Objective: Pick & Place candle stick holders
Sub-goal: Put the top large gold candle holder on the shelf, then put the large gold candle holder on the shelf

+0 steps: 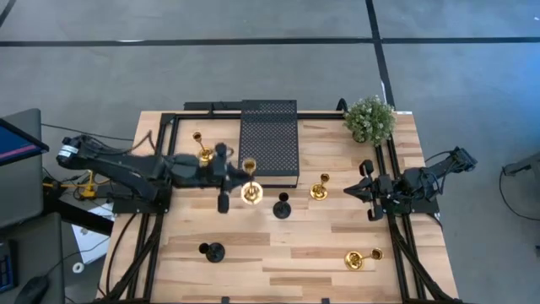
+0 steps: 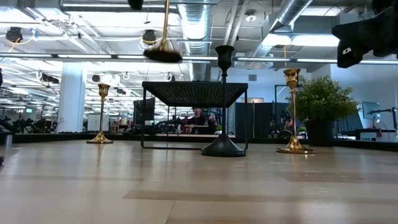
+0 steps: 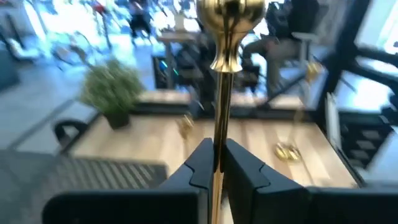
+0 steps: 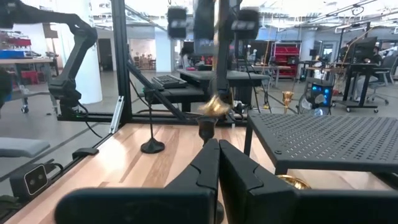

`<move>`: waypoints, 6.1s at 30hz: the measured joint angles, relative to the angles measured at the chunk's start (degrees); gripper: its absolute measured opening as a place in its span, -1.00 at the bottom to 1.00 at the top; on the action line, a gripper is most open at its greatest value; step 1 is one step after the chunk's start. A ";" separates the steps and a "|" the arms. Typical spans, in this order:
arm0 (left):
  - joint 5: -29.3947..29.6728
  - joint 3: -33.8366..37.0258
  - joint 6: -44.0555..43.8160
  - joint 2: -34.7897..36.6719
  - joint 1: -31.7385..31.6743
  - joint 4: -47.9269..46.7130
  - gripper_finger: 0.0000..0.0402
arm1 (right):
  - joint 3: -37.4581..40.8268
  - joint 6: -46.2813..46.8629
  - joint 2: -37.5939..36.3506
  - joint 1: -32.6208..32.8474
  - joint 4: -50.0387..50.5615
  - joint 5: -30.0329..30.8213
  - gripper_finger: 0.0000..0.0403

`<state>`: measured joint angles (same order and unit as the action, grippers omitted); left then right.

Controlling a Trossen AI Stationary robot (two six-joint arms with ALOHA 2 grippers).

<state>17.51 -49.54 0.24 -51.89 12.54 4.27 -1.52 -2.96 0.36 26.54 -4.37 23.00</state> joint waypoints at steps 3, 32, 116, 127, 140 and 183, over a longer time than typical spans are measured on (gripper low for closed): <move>0.03 -2.06 2.17 0.97 -4.32 -0.36 -0.89 | 0.00 0.00 0.00 0.00 0.40 0.00 -1.00; -27.92 -4.87 -2.68 -14.77 -49.06 14.62 -0.89 | 0.00 0.00 -0.01 -0.02 0.52 1.33 -1.00; -25.85 -15.02 -2.29 -29.32 -51.00 15.31 -0.73 | 0.00 0.00 -0.02 -0.01 0.71 1.32 -1.00; -25.67 -15.02 -2.18 -28.65 -51.10 12.92 -0.39 | 0.00 0.00 0.00 -0.02 0.71 1.11 -1.00; -24.58 -15.04 0.87 -20.31 -51.17 2.72 -0.07 | 0.00 0.00 -0.01 -0.01 0.71 1.09 -1.00; -56.45 6.00 8.53 16.94 -51.00 -14.75 -0.97 | 0.00 -0.17 -0.01 -0.01 0.89 1.31 -1.00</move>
<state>-38.94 -43.54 8.78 -34.96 -38.46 -10.48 -1.52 -3.14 0.35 26.53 -3.48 24.32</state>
